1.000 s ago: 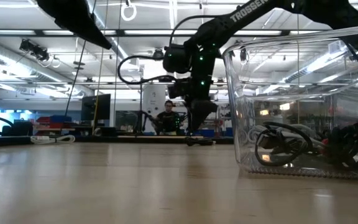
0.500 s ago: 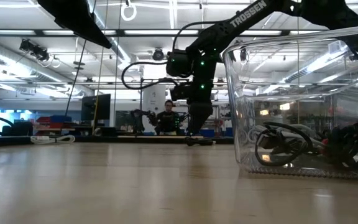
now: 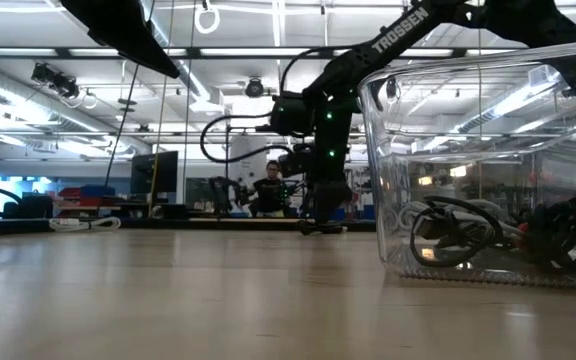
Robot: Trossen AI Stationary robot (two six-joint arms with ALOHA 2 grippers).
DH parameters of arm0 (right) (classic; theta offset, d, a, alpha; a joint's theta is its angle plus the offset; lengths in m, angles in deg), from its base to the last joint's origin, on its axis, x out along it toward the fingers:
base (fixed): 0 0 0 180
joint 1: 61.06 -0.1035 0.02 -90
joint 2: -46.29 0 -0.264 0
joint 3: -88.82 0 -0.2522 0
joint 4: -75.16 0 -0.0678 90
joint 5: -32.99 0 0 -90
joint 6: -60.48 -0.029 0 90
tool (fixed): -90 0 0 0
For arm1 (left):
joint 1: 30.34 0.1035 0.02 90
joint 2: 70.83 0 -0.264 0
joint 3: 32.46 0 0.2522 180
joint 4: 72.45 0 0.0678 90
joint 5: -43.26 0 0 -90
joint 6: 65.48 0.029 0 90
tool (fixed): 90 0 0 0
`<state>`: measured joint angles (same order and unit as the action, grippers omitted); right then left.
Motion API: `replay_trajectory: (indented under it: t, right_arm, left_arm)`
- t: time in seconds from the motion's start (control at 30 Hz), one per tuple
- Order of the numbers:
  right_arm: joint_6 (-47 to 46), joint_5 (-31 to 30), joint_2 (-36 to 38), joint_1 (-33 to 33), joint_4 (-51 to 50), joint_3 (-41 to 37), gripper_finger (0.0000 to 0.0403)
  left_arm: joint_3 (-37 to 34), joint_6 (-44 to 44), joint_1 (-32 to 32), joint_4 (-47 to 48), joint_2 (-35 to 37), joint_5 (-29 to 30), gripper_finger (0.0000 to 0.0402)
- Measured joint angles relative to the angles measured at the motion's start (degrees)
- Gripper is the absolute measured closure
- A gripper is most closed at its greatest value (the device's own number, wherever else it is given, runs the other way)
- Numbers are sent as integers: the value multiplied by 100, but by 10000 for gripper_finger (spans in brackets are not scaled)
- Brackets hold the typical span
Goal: Pick and place USB-C Cables
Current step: Put the black USB charger cable into the transparent bin
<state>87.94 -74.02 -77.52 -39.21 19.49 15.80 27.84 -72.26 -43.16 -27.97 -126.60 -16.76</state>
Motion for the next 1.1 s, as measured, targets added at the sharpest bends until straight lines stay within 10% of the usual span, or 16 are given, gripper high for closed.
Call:
replay_trajectory:
  t: [1.1]
  right_arm:
    - [319, 476, 5, 87, 489, -36, 252]
  left_arm:
    - [0, -4, 0, 0, 0, -2, 260]
